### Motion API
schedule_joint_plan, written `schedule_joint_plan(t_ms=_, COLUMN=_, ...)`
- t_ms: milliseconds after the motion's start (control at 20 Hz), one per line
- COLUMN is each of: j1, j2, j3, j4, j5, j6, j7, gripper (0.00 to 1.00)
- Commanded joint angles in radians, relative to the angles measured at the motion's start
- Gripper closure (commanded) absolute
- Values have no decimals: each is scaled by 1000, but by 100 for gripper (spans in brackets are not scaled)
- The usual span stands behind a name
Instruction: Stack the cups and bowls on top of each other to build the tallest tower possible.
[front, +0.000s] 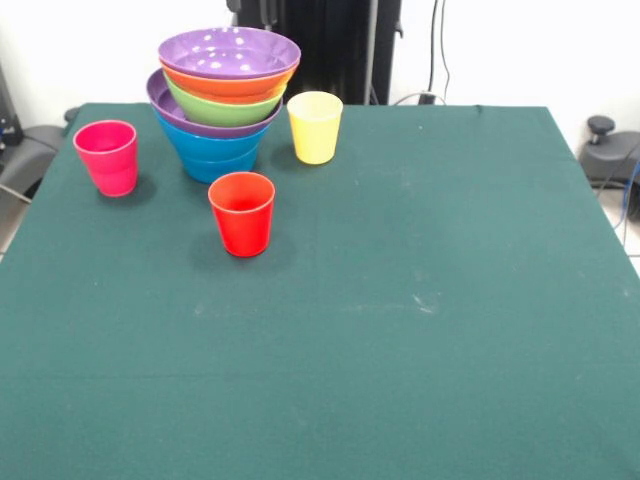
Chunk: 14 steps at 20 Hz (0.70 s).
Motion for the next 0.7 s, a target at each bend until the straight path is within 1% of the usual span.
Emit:
schedule_joint_plan(t_ms=50, j1=17, j2=64, j3=49, j4=56, j5=-53, j6=-36, j7=-7, gripper=0)
schedule_joint_plan(t_ms=150, j1=22, j2=83, j3=49, j4=49, j5=-52, j6=-52, j7=7, gripper=0)
schedule_joint_plan(t_ms=250, j1=37, j2=98, j3=38, j4=35, j5=-67, j6=-71, j7=24, gripper=0)
schedule_joint_plan(t_ms=350, j1=64, j2=116, j3=22, j4=7, j5=-83, j6=-84, j7=50, gripper=0)
schedule_joint_plan(t_ms=500, j1=117, j2=177, j3=19, j4=-63, j5=-79, j6=-89, j7=85, gripper=0)
schedule_joint_plan(t_ms=600, j1=139, j2=215, j3=26, j4=-115, j5=-65, j6=-73, j7=85, gripper=0)
schedule_joint_plan(t_ms=700, j1=158, j2=226, j3=30, j4=-158, j5=-50, j6=-29, j7=79, gripper=0)
